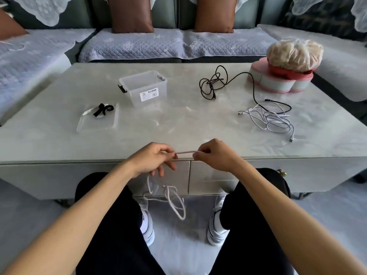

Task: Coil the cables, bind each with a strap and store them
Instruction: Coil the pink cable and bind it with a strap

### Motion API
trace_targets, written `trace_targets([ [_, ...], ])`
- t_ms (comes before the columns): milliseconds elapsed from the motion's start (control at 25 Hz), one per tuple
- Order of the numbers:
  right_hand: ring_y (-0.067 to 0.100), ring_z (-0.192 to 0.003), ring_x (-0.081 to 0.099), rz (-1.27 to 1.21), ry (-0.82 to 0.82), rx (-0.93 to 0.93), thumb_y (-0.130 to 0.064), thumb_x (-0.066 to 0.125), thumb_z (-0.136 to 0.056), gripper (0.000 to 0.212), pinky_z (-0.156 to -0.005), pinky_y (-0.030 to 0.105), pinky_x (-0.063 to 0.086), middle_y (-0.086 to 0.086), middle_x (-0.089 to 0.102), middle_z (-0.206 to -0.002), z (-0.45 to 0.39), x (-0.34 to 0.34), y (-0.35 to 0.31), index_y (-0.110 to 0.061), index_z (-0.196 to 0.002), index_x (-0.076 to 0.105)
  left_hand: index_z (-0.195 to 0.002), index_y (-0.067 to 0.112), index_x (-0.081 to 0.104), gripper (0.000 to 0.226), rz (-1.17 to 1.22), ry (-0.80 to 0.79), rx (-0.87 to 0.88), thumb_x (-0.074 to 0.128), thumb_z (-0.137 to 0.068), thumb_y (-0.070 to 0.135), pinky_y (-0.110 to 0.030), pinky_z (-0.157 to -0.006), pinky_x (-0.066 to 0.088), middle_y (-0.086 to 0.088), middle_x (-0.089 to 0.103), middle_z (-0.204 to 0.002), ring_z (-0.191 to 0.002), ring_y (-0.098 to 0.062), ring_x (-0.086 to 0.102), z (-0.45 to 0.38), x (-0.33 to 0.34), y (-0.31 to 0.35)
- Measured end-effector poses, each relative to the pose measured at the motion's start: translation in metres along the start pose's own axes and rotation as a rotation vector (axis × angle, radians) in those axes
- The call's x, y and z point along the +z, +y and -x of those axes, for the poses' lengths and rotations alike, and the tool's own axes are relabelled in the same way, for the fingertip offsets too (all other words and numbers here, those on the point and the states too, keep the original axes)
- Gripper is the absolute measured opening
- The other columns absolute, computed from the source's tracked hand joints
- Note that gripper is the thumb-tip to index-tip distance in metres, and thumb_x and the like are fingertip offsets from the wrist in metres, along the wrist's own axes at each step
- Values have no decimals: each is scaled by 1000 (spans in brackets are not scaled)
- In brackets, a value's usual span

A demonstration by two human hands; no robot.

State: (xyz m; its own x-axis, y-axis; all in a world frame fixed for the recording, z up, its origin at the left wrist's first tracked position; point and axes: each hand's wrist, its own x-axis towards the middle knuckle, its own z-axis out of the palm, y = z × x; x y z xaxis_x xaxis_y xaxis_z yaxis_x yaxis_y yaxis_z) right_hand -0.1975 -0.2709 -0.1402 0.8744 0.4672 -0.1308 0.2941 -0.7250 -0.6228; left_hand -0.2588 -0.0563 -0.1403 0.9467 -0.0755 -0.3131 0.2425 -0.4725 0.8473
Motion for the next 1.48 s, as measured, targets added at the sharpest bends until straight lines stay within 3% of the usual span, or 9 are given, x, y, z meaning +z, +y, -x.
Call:
trace_targets([
  [160, 8, -47, 40, -103, 102, -31, -35, 65, -89, 25, -47, 23, 32, -5, 47, -54, 1, -16, -10, -26, -66, 62, -101, 11, 69, 15, 104, 111, 58, 55, -100, 18, -24, -43, 41, -6, 75, -92, -54, -15, 56, 2, -8, 17],
  [400, 14, -45, 42, -537, 182, -54, -22, 65, -91, 14, -36, 20, 31, -3, 54, -55, -40, -46, -26, -11, -83, 69, -100, 7, 71, 17, 271, 134, 109, 60, -97, 18, -30, -56, 53, -9, 73, -87, -63, -15, 60, -30, -35, 49],
  [560, 11, -44, 42, -687, 294, -59, -11, 65, -88, 13, -38, 14, 28, 0, 52, -54, -83, -56, -33, -2, -82, 70, -91, 8, 74, 11, 20, 125, 132, 66, -91, 15, -30, -73, 53, -6, 73, -80, -73, -12, 63, -74, -56, 60],
  [640, 13, -46, 43, -722, 329, -17, -10, 65, -87, 13, -38, 13, 28, 0, 51, -55, -109, -55, -30, -1, -78, 69, -87, 7, 72, 9, -105, 75, 111, 67, -89, 14, -28, -65, 51, -3, 71, -74, -65, -12, 60, -99, -62, 60],
  [760, 16, -49, 45, -837, 368, 29, -11, 61, -89, 16, -39, 15, 30, 2, 51, -58, -142, -47, -20, -2, -80, 70, -84, 2, 67, 10, 154, 157, 125, 63, -92, 6, -26, -50, 49, -6, 64, -69, -51, -17, 57, -130, -59, 54],
  [1000, 7, -48, 43, -433, 293, -79, -19, 58, -91, 23, -47, 15, 33, 1, 58, -51, -172, -50, -15, -15, -79, 76, -85, 4, 63, 14, 790, 576, 195, 56, -97, 5, -24, -52, 54, -6, 62, -67, -50, -13, 61, -179, -66, 61],
  [1080, 6, -41, 38, -432, 263, -47, -16, 55, -91, 22, -43, 15, 30, -4, 58, -47, -174, -50, -14, -15, -81, 74, -86, 3, 62, 12, 898, 552, 184, 57, -96, 6, -24, -53, 54, -5, 63, -66, -51, -14, 62, -181, -63, 67],
  [1320, 19, -58, 64, -775, 144, -5, -21, 59, -94, 17, -57, 32, 49, 14, 73, -74, -179, -45, -11, -6, -93, 66, -83, 5, 61, 13, 876, 521, 162, 57, -95, 2, -24, -57, 56, -7, 63, -72, -56, -16, 64, -174, -60, 65],
  [1480, 14, -63, 64, -434, 61, -39, -43, 82, -69, 34, -61, 27, 49, 0, 71, -74, -173, -41, -10, -26, -92, 65, -81, 5, 61, 15, 1006, 474, 178, 55, -95, 1, -24, -60, 57, -7, 64, -69, -62, -19, 68, -166, -62, 67],
])
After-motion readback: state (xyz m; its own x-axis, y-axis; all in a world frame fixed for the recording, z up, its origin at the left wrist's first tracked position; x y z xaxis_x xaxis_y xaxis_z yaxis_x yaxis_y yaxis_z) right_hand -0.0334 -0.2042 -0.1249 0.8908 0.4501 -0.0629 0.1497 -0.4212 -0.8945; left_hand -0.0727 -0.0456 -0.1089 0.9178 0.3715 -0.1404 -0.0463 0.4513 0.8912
